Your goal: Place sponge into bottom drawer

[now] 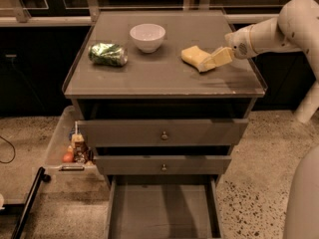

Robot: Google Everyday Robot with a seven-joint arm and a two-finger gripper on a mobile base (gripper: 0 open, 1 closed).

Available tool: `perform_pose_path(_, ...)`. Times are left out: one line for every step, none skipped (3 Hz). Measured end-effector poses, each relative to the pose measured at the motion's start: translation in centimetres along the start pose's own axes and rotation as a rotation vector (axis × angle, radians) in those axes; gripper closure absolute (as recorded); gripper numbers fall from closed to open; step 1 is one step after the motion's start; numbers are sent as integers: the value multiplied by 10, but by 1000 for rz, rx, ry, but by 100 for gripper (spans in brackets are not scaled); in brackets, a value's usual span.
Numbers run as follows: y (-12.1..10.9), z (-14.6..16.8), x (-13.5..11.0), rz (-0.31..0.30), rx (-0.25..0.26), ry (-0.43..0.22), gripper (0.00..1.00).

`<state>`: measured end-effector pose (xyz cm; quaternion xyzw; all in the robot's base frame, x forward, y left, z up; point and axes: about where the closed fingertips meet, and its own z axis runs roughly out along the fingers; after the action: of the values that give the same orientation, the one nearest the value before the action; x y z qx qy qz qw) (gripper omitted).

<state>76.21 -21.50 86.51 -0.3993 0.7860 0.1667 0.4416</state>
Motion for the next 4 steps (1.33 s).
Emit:
perform_pose_path(1, 16, -5, 33, -49, -22, 0)
perform_pose_path(9, 26, -17, 42, -95, -28, 0)
perform_pose_path(13, 27, -31, 12, -85, 7, 0)
perform_pose_path(15, 31, -29, 6, -67, 71, 0)
